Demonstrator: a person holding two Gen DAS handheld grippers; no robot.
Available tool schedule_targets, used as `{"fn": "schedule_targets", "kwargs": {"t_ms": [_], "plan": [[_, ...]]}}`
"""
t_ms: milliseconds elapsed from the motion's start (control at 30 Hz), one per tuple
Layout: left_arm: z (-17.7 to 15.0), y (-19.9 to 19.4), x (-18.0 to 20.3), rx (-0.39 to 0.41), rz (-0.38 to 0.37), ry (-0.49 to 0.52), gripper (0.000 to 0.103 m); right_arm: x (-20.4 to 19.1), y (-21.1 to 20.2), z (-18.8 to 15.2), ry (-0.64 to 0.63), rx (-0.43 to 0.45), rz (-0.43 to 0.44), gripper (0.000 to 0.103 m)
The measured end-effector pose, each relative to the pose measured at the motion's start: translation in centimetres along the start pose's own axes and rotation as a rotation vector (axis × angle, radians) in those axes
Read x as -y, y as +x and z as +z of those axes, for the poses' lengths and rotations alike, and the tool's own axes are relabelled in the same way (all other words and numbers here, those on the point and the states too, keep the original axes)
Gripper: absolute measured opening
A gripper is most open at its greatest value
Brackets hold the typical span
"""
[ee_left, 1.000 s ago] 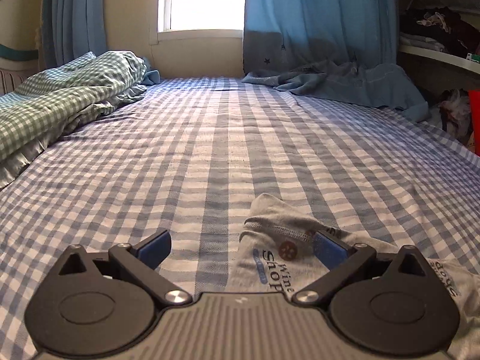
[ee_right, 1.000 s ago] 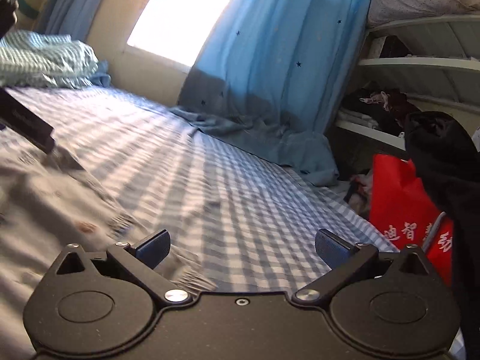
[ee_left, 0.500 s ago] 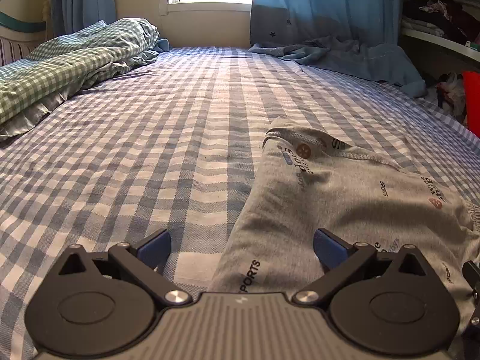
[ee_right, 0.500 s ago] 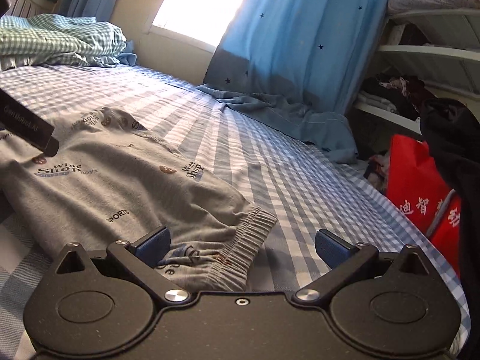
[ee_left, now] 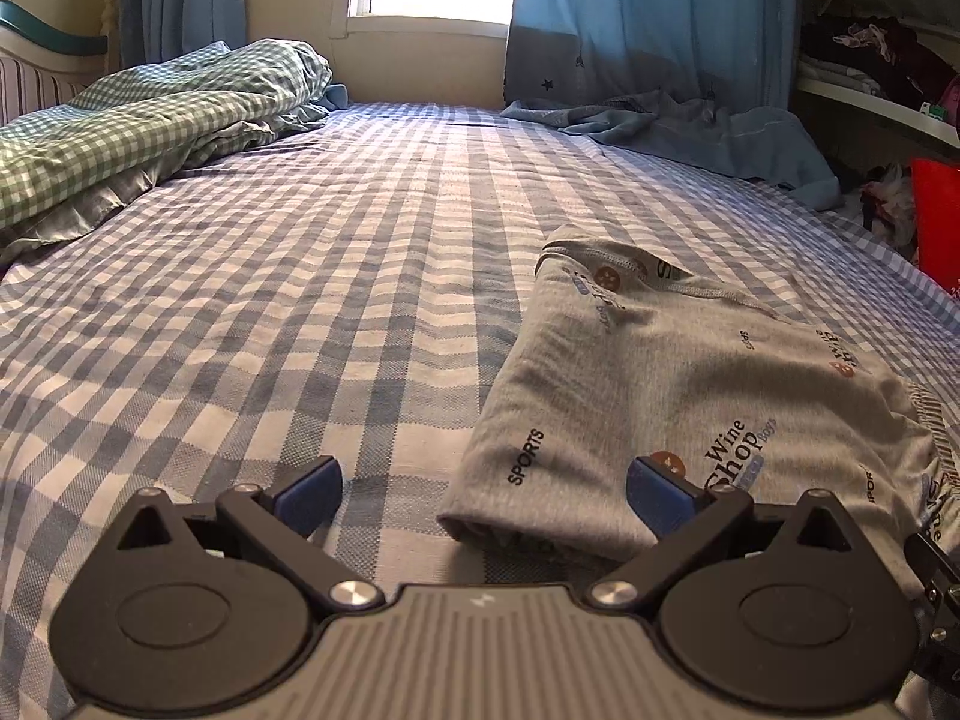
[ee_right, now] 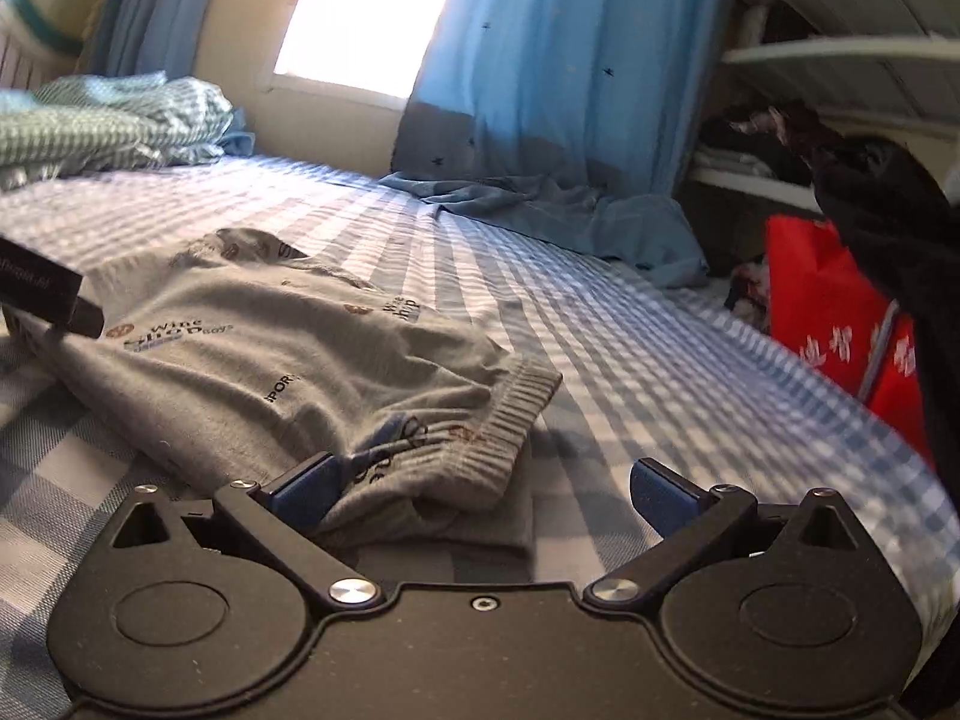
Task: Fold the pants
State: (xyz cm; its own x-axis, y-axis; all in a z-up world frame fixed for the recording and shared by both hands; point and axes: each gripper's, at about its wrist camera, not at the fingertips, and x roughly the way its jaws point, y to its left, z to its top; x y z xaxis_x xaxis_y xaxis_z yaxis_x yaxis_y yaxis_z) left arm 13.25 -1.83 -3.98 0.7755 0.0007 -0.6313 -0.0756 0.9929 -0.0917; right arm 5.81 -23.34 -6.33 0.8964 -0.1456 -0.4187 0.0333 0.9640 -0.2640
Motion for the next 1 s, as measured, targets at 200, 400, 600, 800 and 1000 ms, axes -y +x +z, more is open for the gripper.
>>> {"fn": "schedule_targets", "kwargs": {"t_ms": [200,400,600,800,1000], "plan": [[-0.8,-1.0,-1.0,0.022,-0.03,-0.008,0.102,1.3,-0.9,-0.7,0.104,0.002,0.021,0.102],[-1.6,-1.9,-2.3,0.045,-0.066,-0.04,0.103,3.7,-1.7,-1.0,0.196,0.038,-0.051,0.102],[-1.5,-2.0,-2.3,0.05,-0.07,-0.049,0.103,4.2,-0.6,-2.4,0.187,-0.055,-0.067,0.102],[-0.3,-2.3,-2.4,0.082,-0.093,-0.009,0.103,6.4,-1.4,-2.0,0.234,0.004,-0.031,0.102],[1.7,-1.5,-1.1,0.125,-0.15,0.05,0.103,8.9,0.9,0.2,0.301,0.009,0.137,0.102]]}}
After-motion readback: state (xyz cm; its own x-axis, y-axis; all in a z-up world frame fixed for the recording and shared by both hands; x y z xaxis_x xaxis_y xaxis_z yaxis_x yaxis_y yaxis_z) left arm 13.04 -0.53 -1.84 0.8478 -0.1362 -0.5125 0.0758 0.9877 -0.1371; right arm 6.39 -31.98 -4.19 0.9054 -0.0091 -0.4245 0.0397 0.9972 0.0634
